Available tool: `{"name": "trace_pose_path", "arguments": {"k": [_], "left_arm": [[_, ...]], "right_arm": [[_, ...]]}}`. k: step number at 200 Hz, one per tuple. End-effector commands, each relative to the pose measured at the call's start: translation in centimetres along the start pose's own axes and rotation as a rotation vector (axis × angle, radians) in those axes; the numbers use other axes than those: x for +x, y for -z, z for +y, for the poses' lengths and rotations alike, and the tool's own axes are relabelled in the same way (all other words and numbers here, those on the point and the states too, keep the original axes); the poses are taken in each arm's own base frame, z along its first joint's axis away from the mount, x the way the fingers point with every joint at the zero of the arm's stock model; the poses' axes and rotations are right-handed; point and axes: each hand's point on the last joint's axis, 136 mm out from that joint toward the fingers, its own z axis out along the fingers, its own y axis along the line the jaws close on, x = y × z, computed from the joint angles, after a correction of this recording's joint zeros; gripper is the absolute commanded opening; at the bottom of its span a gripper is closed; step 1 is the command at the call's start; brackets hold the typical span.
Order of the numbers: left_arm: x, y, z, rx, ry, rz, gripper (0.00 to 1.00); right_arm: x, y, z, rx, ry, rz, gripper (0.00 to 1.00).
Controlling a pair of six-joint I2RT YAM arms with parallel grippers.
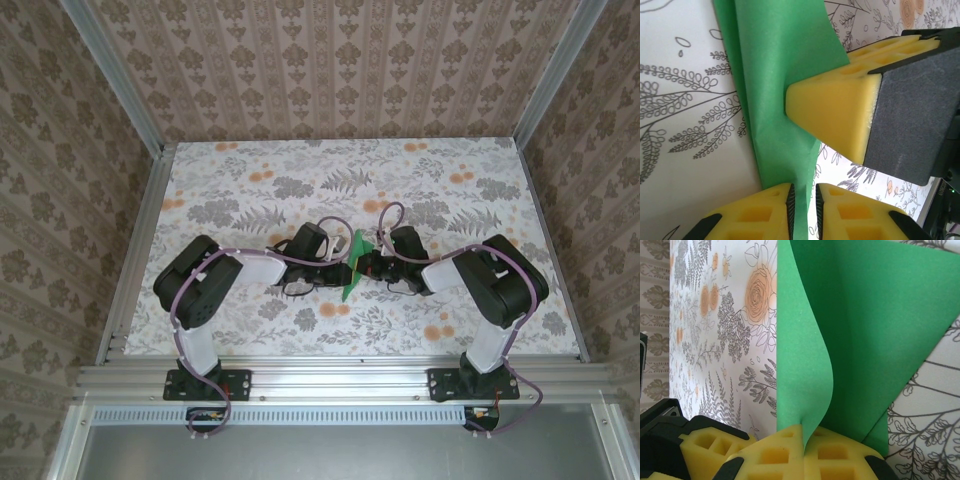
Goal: Fold a paper plane with a square sheet of paper (pick it up from the middle)
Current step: Fold the wing for the fifth time at the center of the table.
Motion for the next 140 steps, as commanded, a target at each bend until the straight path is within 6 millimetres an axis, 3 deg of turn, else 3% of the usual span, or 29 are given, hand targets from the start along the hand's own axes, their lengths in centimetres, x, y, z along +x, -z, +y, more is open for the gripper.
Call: {"name": "trace_pose_path", "arguments": {"k": [1, 55, 140], "left_arm": [[-0.7, 1.0, -1.1, 0.051, 0.010, -0.027, 0.25], [-0.3, 0.6, -0.9, 0.092, 0.053, -0.003, 0.24], [3.1, 0.5, -1.0, 0.060, 0.003, 0.113, 0.21]], "right_arm": [[2.4, 0.1, -6.4, 0.200, -0.058, 0.016, 0.00], [2.3, 0.2, -6.6, 0.199, -0.053, 0.002, 0.00], [2.2, 0.1, -7.1, 0.225, -0.062, 0.000, 0.00]]}}
